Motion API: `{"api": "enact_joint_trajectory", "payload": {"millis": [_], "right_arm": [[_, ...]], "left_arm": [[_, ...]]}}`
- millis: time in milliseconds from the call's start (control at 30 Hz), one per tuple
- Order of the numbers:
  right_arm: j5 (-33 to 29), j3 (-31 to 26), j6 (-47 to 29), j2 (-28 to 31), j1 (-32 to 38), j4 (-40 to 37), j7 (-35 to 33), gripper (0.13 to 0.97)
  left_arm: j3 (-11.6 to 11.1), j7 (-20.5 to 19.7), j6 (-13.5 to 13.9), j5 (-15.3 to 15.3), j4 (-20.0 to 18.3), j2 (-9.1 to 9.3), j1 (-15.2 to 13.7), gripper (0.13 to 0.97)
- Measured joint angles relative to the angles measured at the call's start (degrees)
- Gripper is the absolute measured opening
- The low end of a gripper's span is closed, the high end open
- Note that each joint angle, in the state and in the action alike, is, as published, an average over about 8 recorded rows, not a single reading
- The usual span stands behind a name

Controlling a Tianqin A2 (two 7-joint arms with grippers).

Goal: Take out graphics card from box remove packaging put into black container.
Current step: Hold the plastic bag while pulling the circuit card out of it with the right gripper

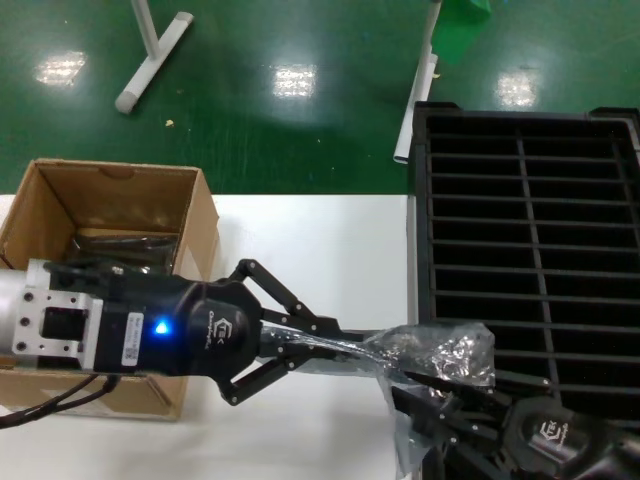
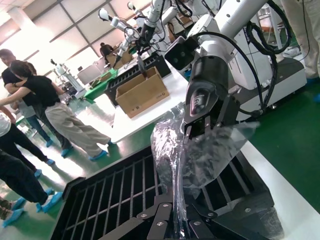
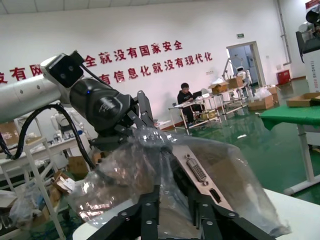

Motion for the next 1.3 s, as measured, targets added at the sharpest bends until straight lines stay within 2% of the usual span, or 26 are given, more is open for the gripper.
{"api": "enact_joint_trajectory", "payload": {"millis": [100,400,667,967,1100,1300], "right_arm": [[0.2,0.0,-0.2,0.0,0.1,0.2,0.0,0.229],[0.5,0.1,-0.3,0.0,0.1,0.6,0.1,0.373],[0.6,0.2,-0.3,0.0,-0.1,0.6,0.0,0.587],[0.5,-0.3,-0.3,-0.3,-0.2,0.7,0.2,0.693],[0.5,-0.5,-0.2,-0.5,0.1,0.4,0.2,0.693],[0.4,-0.8,-0.2,-0.7,0.7,0.0,0.4,0.641]], "left_arm": [[0.0,-0.1,0.1,0.1,0.1,-0.06,0.0,0.142],[0.4,-0.6,0.3,0.4,0.2,-0.16,-0.3,0.142],[0.4,-1.9,0.3,0.5,-0.7,-0.82,-0.1,0.142],[-0.3,-4.2,-0.3,-0.3,-2.9,-2.00,1.2,0.142],[-0.6,-5.6,-0.5,-0.7,-4.1,-2.83,2.1,0.142],[-0.7,-6.4,-0.2,-0.8,-4.5,-3.94,2.9,0.142]]}}
